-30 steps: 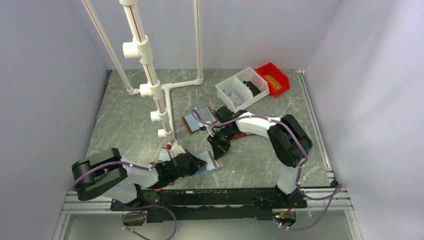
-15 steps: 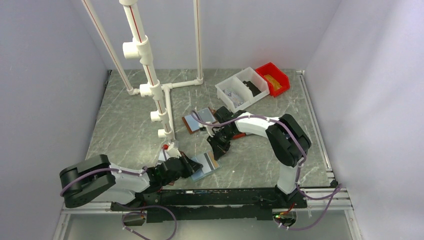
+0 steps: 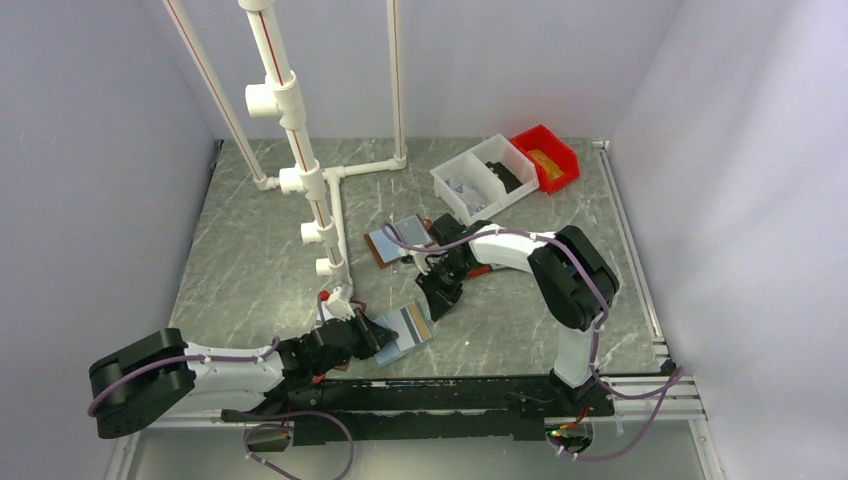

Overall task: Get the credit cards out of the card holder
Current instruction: Remove the credit card from the card holder.

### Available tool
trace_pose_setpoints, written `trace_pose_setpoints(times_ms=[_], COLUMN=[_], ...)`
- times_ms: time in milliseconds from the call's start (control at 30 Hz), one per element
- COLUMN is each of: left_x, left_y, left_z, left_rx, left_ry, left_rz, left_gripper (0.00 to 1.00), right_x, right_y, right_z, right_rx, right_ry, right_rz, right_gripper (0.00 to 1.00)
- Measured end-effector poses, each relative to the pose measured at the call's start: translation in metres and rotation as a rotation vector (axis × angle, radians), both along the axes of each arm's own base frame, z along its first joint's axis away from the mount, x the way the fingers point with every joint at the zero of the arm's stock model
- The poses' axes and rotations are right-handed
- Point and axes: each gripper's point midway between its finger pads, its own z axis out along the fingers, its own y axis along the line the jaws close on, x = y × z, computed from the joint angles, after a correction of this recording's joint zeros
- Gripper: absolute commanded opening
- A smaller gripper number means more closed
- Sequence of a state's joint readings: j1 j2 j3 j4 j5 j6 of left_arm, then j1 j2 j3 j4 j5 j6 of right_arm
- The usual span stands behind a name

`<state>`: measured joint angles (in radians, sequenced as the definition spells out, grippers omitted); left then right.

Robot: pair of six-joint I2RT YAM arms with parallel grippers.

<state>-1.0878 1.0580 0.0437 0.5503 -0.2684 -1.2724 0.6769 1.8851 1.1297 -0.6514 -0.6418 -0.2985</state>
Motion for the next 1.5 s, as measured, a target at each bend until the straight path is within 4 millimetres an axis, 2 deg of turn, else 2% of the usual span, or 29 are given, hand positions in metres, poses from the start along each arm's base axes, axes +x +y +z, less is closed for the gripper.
trace_pose_setpoints(times_ms=[133,233,300,467,533,633,800,1133,1300,1500], left_x=[-0.001,0.0,0.0,0.002,0.001,0.001,0.0,-0.006,-0.011,-0.015], left_y=[0.0,-0.003,-0.009,-0.031,-0.038,-0.047,-0.057,-0.067,-0.065,-0.06], left_z=[0.001,0.003,0.006,0.014,0.014,0.013,0.016,0.022,0.017,0.015], left_rx=[0.02,0.06,0.09,0.158,0.184,0.209,0.228,0.2,0.198,0.193], left_ry=[-0.031,-0.084,-0.124,-0.215,-0.243,-0.278,-0.33,-0.393,-0.392,-0.395], left_rz=[-0.026,-0.075,-0.121,-0.245,-0.298,-0.357,-0.43,-0.491,-0.508,-0.511], left_gripper=[0.0,0.0,0.0,0.0,0.0,0.0,0.0,0.0,0.0,0.0], right_x=[-0.001,0.002,0.006,0.015,0.013,0.007,-0.001,-0.014,-0.019,-0.024], right_y=[-0.004,-0.011,-0.015,-0.018,-0.017,-0.016,-0.018,-0.018,-0.016,-0.016], right_z=[0.003,0.012,0.023,0.065,0.078,0.087,0.082,0.067,0.059,0.054], right_rx=[0.025,0.072,0.114,0.255,0.299,0.342,0.355,0.341,0.328,0.315], right_ry=[0.012,0.031,0.028,-0.063,-0.098,-0.129,-0.124,-0.087,-0.066,-0.055], right_rz=[0.026,0.027,0.023,0.045,0.072,0.114,0.162,0.235,0.26,0.278], right_gripper=[0.15,0.21,0.28,0.45,0.5,0.52,0.54,0.53,0.46,0.46])
